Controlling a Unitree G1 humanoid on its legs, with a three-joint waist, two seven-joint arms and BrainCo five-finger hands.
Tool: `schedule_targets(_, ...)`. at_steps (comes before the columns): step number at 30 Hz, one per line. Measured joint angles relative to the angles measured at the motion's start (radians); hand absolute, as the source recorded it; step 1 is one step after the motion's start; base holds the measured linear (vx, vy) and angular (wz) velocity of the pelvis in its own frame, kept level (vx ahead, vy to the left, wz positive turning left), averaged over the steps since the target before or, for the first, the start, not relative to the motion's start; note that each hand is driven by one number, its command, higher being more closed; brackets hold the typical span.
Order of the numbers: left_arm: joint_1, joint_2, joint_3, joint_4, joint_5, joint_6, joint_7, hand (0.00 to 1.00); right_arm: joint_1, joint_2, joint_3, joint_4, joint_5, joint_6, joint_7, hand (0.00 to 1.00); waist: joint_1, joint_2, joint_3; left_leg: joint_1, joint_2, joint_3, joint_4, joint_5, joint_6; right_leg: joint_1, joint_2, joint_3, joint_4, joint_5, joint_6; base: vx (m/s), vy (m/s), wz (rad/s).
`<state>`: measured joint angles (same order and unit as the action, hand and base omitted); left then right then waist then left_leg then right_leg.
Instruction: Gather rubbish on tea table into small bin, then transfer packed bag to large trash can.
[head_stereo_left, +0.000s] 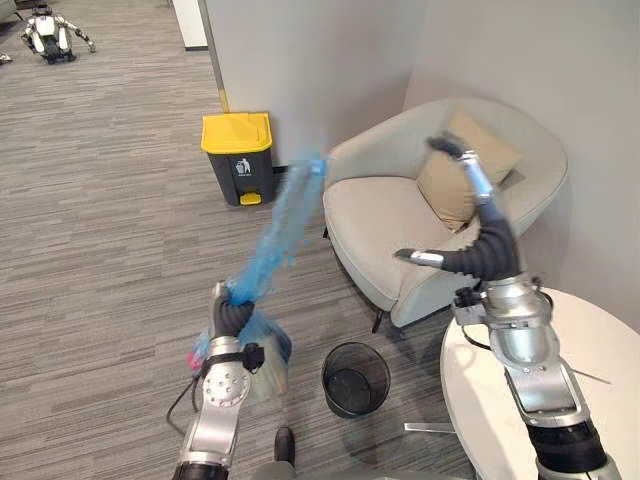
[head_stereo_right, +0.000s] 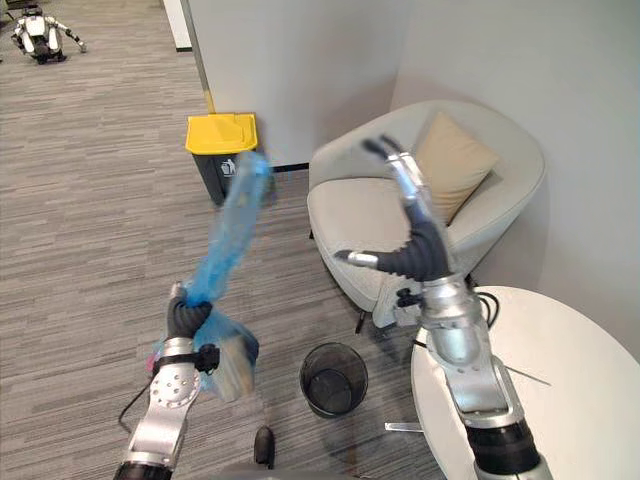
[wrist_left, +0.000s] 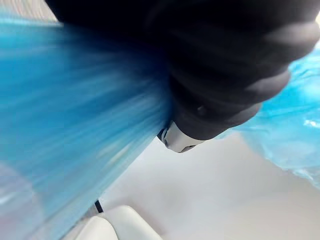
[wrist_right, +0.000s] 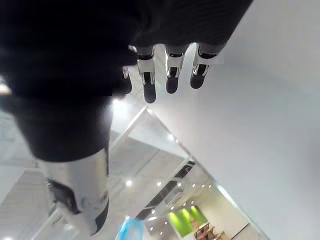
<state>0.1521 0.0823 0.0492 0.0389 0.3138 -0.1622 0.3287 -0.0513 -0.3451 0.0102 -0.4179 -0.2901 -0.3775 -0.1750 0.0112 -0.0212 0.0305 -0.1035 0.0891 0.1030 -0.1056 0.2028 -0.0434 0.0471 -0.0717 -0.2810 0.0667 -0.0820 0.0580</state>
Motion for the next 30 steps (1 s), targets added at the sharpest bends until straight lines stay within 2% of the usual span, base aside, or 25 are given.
schedule_targets(5, 0.04, -0.006, 0.07, 0.075, -0.016, 0.001, -0.008, 1.0, 0.135, 0.09, -0.029, 0.036, 0.005, 0.002, 0.007, 0.0, -0.002, 0.006, 0.004, -0.002, 0.0, -0.005, 0.0, 0.0, 0.0, 0.0, 0.0, -0.007, 0.0, -0.003, -0.001, 0.0, 0.0, 0.03)
schedule_targets(8, 0.052, -0.012, 0.103, 0.147, -0.027, 0.002, -0.025, 1.0, 0.197, 0.14, -0.041, 0.13, 0.013, 0.012, 0.045, 0.0, -0.004, 0.006, 0.004, -0.004, 0.0, -0.007, 0.0, -0.003, 0.003, -0.001, 0.0, -0.012, -0.001, -0.009, -0.003, 0.0, -0.001, 0.06)
schedule_targets(11, 0.069, -0.019, 0.12, 0.233, -0.03, 0.007, -0.038, 1.0, 0.239, 0.194, -0.061, 0.312, 0.061, 0.041, 0.09, 0.0, -0.011, 0.006, 0.004, -0.007, 0.0, -0.01, 0.0, -0.008, 0.0, -0.003, -0.002, -0.017, -0.001, -0.013, 0.001, -0.01, -0.008, 0.05)
schedule_targets(13, 0.07, -0.018, 0.12, 0.313, -0.039, 0.015, -0.059, 1.0, 0.248, 0.236, -0.082, 0.485, 0.14, 0.073, 0.123, 0.0, -0.012, 0.011, 0.008, -0.006, -0.002, -0.01, 0.0, -0.011, 0.002, -0.001, -0.004, -0.019, 0.0, -0.018, 0.002, 0.0, -0.004, 0.02)
schedule_targets(15, 0.07, -0.018, 0.12, 0.352, -0.046, 0.022, -0.075, 1.0, 0.251, 0.261, -0.102, 0.586, 0.186, 0.096, 0.14, 0.0, -0.012, 0.016, 0.015, -0.007, -0.002, -0.009, 0.0, -0.012, 0.002, 0.001, -0.006, -0.019, 0.001, -0.018, 0.003, 0.02, -0.007, -0.01)
schedule_targets(20, 0.073, -0.017, 0.12, 0.469, -0.059, 0.025, -0.118, 1.0, 0.257, 0.289, -0.121, 0.785, 0.283, 0.127, 0.165, 0.0, -0.012, 0.018, 0.024, -0.004, -0.006, -0.002, 0.0, -0.021, -0.001, 0.002, -0.014, -0.017, 0.005, -0.03, 0.01, 0.05, -0.017, -0.01)
schedule_targets(30, 0.074, 0.001, 0.115, 0.652, -0.114, 0.028, -0.177, 1.0, 0.237, 0.301, -0.135, 1.002, 0.338, 0.16, 0.179, 0.0, -0.011, 0.014, 0.042, 0.048, -0.019, 0.013, 0.0, -0.038, -0.008, 0.039, -0.026, -0.01, 0.019, -0.055, 0.008, 0.06, -0.02, -0.02)
